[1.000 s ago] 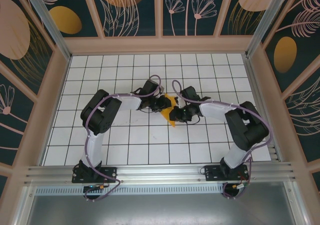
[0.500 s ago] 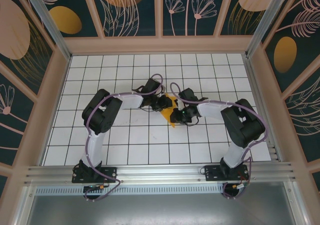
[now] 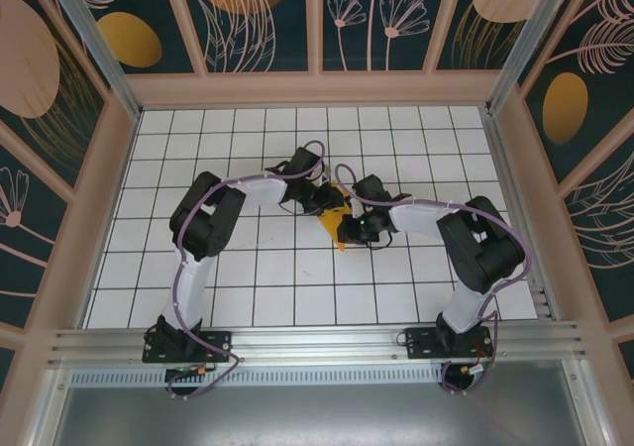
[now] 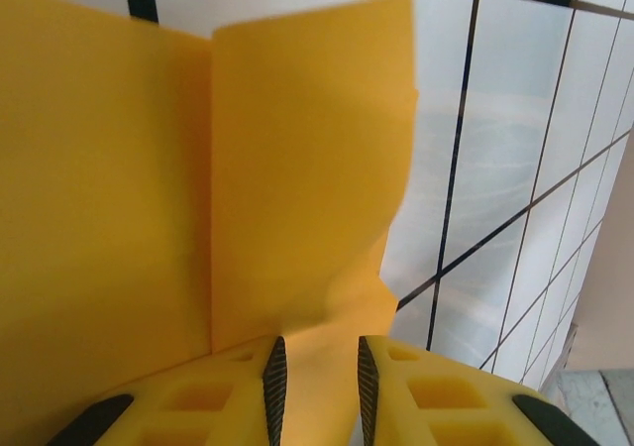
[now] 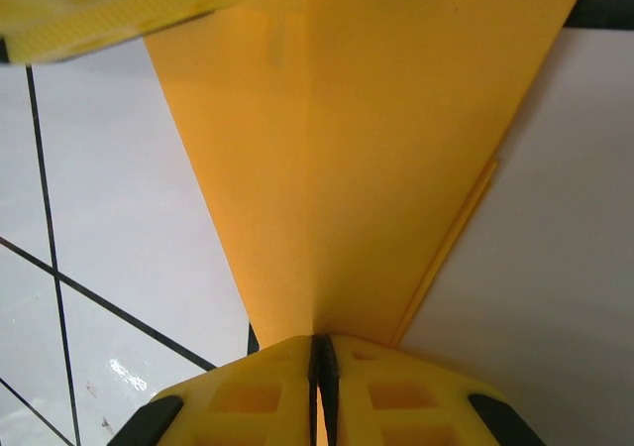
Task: Fold a paper plane with a square sheet of paper (fold left side to right side)
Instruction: Fourth fold the wing at the center of the table.
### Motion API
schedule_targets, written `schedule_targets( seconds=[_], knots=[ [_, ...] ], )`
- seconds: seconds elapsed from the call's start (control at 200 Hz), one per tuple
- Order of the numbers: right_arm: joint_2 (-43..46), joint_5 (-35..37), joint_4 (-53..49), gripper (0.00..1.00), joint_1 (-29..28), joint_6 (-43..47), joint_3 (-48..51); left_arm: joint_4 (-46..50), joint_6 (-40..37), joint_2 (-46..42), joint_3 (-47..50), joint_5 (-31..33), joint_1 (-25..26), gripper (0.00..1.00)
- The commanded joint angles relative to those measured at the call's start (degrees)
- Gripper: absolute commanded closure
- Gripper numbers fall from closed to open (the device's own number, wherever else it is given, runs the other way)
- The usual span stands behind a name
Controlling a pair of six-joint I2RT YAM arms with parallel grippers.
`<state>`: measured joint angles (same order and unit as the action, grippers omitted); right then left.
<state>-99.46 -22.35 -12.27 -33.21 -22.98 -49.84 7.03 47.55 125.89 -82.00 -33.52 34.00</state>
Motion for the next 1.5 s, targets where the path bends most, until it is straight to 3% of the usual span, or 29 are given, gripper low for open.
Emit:
schedule_targets(
  seconds=[0.0, 1.166, 1.306, 1.491],
  knots=[
    [-3.8, 4.8, -9.8, 0.86, -0.7, 1.1, 3.2, -1.2, -3.3, 4.0, -2.6, 9.1, -4.1, 0.7],
    [-5.1, 5.0, -11.9, 0.86, -0.7, 3.7, 1.5, 8.6, -6.8, 15.9, -26.0, 10.1, -9.9, 0.68],
    [-4.5, 2.9, -11.4, 0.86, 0.4, 5.3, 1.1, 9.7, -8.5, 12.2, -26.0, 10.9, -10.7, 0.68],
    [-4.2, 1.8, -14.8, 0.86, 3.1, 11.9, -1.8, 8.6, -10.6, 1.3, -17.7, 13.3, -12.4, 0.66]
  ],
)
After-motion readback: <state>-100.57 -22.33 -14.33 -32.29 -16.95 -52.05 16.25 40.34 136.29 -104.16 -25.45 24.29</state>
